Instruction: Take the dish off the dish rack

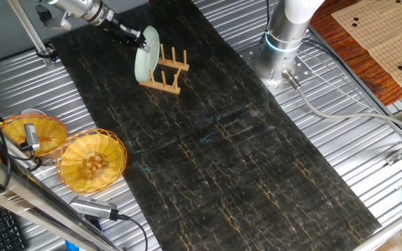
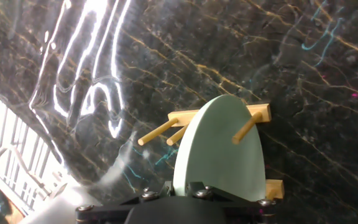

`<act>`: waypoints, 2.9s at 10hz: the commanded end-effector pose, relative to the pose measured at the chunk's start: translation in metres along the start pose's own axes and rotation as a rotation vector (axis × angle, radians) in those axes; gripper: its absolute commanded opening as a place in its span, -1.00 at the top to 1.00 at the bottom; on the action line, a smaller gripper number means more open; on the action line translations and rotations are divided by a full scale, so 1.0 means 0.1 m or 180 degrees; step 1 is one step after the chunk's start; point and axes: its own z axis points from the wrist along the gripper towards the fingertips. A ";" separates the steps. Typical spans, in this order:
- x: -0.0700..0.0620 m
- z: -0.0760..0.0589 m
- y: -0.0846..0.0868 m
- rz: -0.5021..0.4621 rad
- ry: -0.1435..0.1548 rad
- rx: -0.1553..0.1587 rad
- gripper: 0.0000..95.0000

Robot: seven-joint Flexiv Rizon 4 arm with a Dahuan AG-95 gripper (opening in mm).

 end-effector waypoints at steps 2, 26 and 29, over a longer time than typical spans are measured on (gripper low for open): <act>0.01 -0.01 0.01 -0.0052 0.0052 -0.0053 1.00; 0.29 -0.41 0.83 0.0014 0.0076 -0.0548 1.00; 0.29 -0.50 1.02 0.0087 0.0081 -0.0491 1.00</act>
